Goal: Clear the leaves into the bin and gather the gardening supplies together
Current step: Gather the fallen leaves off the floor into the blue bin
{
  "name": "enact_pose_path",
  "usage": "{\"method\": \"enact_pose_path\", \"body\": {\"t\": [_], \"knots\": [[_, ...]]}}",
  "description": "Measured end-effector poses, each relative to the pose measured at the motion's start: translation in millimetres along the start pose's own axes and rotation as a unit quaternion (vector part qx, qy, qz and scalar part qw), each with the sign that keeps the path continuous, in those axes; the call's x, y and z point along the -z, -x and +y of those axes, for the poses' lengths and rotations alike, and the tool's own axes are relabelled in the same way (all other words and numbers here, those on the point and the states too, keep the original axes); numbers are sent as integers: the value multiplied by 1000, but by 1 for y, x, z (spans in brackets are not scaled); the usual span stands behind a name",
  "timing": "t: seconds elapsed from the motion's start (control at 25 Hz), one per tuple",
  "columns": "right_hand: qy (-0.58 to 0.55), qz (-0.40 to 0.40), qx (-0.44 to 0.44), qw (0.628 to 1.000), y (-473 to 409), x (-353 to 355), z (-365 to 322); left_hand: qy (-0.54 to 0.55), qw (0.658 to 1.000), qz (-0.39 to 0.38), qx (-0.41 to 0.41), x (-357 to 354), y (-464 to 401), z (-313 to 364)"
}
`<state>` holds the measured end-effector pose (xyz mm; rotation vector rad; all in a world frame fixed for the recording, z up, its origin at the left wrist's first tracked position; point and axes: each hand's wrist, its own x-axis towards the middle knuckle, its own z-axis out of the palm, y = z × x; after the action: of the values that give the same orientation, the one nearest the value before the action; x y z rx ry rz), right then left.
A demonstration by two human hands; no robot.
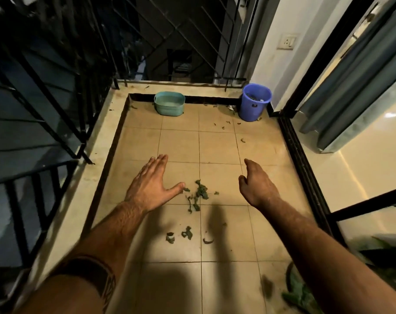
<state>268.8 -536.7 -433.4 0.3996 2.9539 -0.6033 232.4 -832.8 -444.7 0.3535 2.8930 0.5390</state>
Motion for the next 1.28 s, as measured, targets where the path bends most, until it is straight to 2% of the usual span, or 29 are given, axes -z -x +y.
{"method": "enact_pose_path", "body": {"t": [0.32,0.48,0.6,0.68,0.84,0.96,1.08,1.2,1.28], "knots": [[43,-3,56,997,-77,-254,91,-32,999,2,-32,-255,-85,-92],[63,-9,73,995,-99,-338,129,-37,998,-17,-40,-346,-103,-117],[41,-23,37,998,-105,-375,152,-14,999,-51,-10,-387,-99,-130],[23,-40,4,999,-100,-398,168,-2,994,-102,27,-411,-87,-136],[-3,-91,-73,993,-70,-447,197,-24,971,-180,155,-455,-48,-144],[21,-134,-198,971,-40,-483,214,-33,950,-173,258,-478,-26,-155],[-70,-169,-300,936,-20,-510,219,21,935,-146,323,-496,-19,-169],[-104,-174,-276,939,-16,-530,209,111,937,-100,315,-511,-25,-168],[-116,-164,-233,952,-18,-539,191,161,952,-77,249,-520,-33,-157]]}}
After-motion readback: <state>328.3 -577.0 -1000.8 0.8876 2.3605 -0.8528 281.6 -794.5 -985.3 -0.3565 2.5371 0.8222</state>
